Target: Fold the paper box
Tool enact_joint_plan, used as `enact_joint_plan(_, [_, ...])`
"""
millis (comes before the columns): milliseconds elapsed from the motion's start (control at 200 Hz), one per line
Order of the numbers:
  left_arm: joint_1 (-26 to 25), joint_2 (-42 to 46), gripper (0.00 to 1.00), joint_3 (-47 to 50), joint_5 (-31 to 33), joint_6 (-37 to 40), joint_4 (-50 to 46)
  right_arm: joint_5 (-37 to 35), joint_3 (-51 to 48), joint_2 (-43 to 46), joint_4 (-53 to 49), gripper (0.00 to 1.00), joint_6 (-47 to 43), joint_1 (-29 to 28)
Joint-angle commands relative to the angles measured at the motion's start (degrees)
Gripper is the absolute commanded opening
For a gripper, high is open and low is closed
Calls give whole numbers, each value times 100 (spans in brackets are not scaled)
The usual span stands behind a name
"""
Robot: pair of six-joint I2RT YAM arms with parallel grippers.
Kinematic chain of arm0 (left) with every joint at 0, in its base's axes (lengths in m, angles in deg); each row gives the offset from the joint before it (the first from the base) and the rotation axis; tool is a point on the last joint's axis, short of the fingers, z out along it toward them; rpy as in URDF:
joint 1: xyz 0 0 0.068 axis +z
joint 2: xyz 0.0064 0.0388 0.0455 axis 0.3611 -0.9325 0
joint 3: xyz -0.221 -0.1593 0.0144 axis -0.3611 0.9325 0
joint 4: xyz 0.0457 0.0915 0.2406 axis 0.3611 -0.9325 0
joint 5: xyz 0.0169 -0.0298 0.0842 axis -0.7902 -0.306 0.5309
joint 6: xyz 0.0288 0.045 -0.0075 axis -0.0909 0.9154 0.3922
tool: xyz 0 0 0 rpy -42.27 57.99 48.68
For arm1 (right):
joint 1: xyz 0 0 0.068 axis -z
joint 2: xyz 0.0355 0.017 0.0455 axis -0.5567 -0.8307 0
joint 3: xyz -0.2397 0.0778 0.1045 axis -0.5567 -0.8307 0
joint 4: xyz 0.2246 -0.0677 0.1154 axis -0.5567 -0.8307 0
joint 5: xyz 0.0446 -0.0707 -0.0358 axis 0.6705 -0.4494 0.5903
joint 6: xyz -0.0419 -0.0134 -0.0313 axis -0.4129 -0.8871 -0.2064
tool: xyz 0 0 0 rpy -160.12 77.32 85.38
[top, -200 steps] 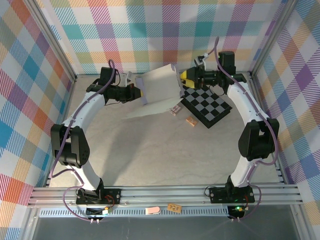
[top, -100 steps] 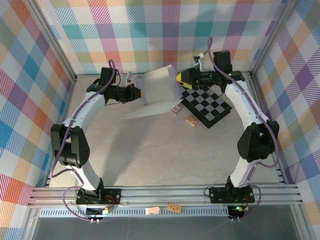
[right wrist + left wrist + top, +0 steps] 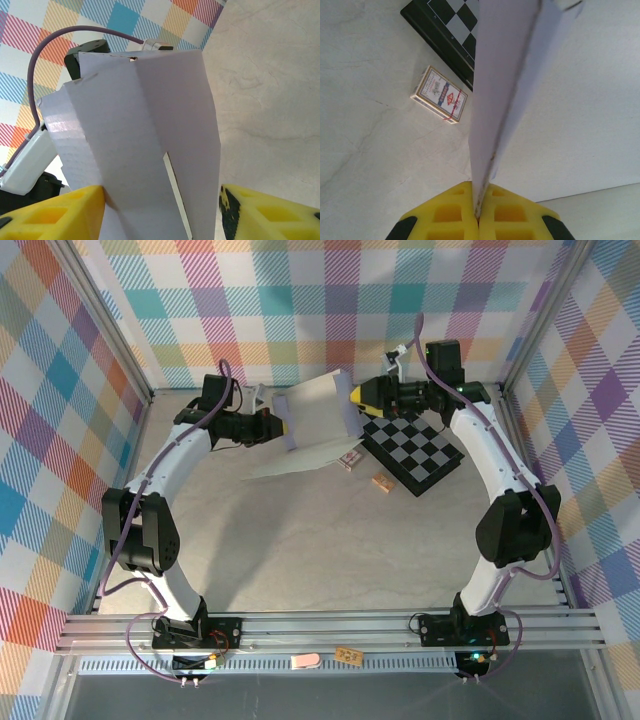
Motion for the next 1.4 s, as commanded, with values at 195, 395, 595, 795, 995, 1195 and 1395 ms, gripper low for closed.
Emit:
enact_joint_plan(195, [-89,27,0,-174,18,38,-121,475,248,275,129,64,-8,-92])
enact_joint_plan(395, [-99,13,0,-193,9,-24,-63,307,323,206,-338,60,-277,-102])
enact_joint_plan(595, [-148,49,0,-262,38,7,-106,-532,810,-16,-1257,61,-822,-307])
enact_joint_plan(795, [-218,77,0,-288,111,75,-196,-1869,1410,-344,-2194,51,-1329,-658])
enact_joint_plan(995, [-264,124,0,-269,159,77,-199,-3054,1495,-390,-2497,47,-1450,-884])
enact_joint_plan(1195, [-302,135,0,-269,194,77,-230,-4109,1731,-456,-2850,42,-1626,-1107])
enact_joint_plan(1395, [-377,162,0,-300,276,77,-270,-5027,1957,-615,-3227,42,-1752,-1354])
